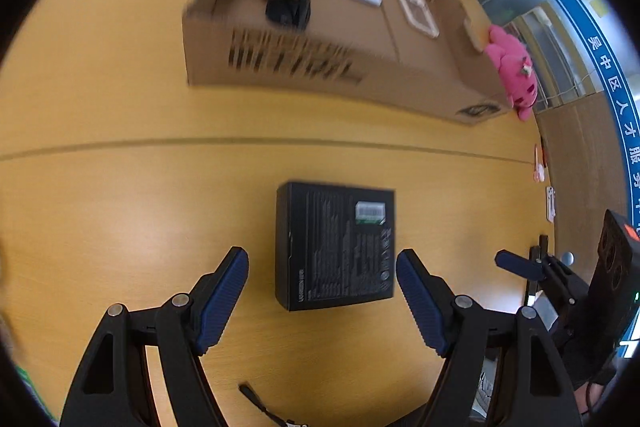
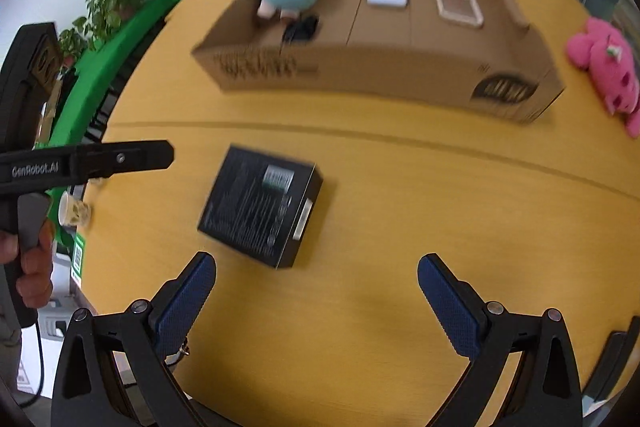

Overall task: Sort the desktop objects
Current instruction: 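Move the left gripper toward the black UGREEN product box, then close the left gripper on the black UGREEN box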

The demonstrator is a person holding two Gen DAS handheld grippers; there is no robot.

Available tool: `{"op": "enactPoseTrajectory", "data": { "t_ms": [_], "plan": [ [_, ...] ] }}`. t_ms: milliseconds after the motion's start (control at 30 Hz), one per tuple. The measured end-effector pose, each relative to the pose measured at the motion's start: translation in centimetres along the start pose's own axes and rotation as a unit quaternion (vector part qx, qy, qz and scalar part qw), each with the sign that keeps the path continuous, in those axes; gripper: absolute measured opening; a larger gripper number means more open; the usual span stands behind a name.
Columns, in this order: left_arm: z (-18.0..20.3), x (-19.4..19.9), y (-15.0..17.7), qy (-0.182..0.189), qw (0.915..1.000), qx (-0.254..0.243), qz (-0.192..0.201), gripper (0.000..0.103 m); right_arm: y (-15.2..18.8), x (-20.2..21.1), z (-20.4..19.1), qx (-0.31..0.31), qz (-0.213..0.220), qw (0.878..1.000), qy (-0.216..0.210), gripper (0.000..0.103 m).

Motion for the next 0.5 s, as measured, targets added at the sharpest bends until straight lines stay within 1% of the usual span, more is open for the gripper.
{"op": "enactPoseTrajectory", "data": {
  "t_ms": [167, 267, 300, 367, 467, 500],
  "plan": [
    [-1.6, -4.3, 0.6, 0.03, 0.9992, 0.009, -0.024, 0.076, 1.7, -3.8, -1.6, 0.054, 0.002, 0.999, 0.001, 0.103],
    [-2.2, -5.9, 0.3, 0.039, 0.9987, 0.009, -0.03, 0.076, 1.6, -6.2, -2.1, 0.069, 0.012, 0.998, 0.003, 0.103],
    [-2.2, -6.4, 0.3, 0.045, 0.9984, 0.01, -0.032, 0.078, 1.4, -7.1, -2.2, 0.075, 0.015, 0.997, 0.004, 0.103],
    [-2.1, -6.8, 0.3, 0.07, 0.9971, 0.018, -0.026, 0.078, 1.1, -8.3, -2.4, 0.086, 0.023, 0.996, 0.008, 0.103],
    [-2.1, -6.8, 0.3, 0.083, 0.9963, 0.016, -0.015, 0.074, 0.6, -9.2, -3.1, 0.102, 0.031, 0.994, -0.009, 0.103],
    [-2.0, -6.9, 0.3, 0.094, 0.9953, 0.018, -0.015, 0.07, 0.7, -9.5, -3.3, 0.112, 0.029, 0.993, -0.008, 0.103]
  ]
}}
Point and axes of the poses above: each gripper's, at about its wrist camera, not at the fingertips, and x roughly against the way its jaws point, z to its right, y to its underside, the point moved 5 cm from there along -x, roughly the way its jaws point, and after that the axes turned 12 degrees about -x, right-handed, at the moved point
